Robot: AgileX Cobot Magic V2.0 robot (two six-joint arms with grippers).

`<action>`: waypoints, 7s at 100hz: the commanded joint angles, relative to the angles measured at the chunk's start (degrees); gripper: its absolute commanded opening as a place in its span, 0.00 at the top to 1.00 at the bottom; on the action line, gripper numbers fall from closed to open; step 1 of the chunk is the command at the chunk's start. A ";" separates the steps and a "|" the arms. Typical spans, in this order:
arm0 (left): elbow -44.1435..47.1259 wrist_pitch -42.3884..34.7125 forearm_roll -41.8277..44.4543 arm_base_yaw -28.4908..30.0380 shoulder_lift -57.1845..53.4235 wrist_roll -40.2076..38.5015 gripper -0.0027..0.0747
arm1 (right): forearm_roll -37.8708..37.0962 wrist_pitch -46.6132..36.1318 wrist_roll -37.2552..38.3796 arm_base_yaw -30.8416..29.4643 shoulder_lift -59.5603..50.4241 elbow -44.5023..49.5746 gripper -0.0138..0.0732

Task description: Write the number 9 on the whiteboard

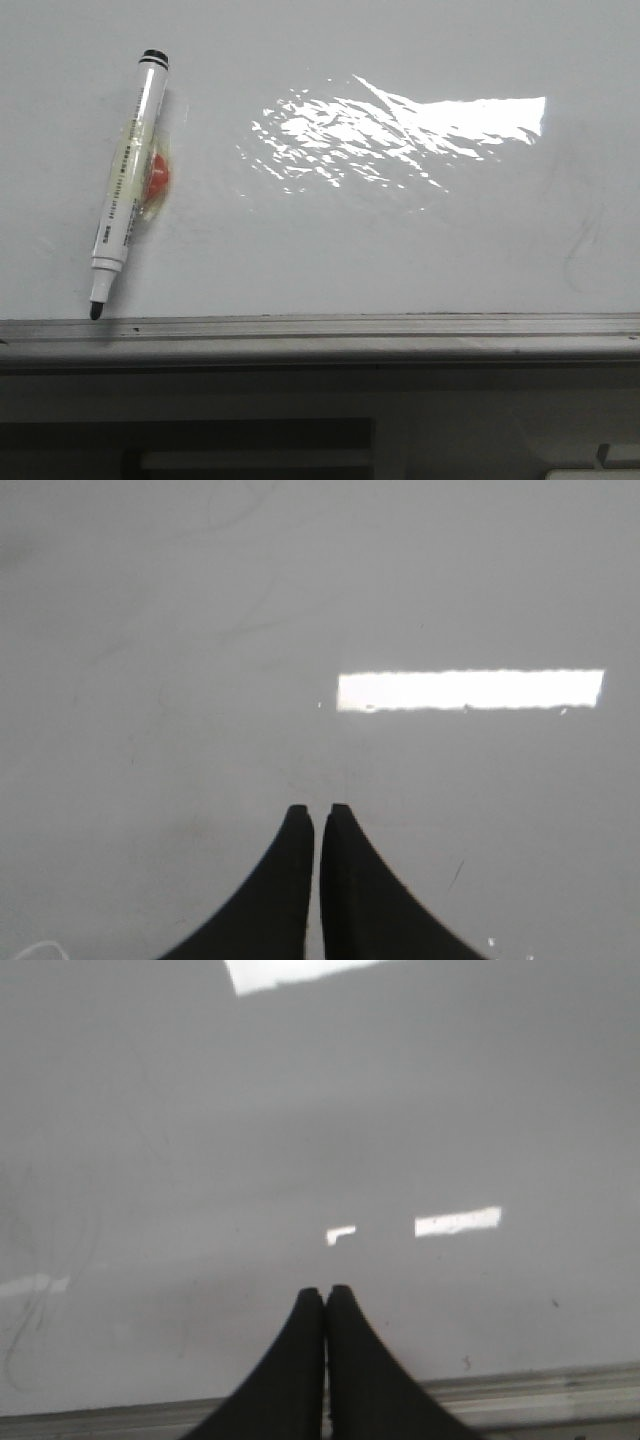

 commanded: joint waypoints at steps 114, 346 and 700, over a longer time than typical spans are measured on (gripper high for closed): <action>-2.82 -11.31 -1.26 -8.44 10.18 0.06 0.33 | 1.70 -2.85 -0.16 0.37 4.46 -3.05 0.92; -2.93 -28.04 -14.09 -46.15 51.71 -0.35 0.99 | 1.94 2.75 -5.62 24.15 11.84 -9.50 0.92; -2.82 -15.62 14.38 -47.76 20.60 -5.92 0.47 | 1.89 4.71 -8.90 36.20 60.70 -58.62 0.92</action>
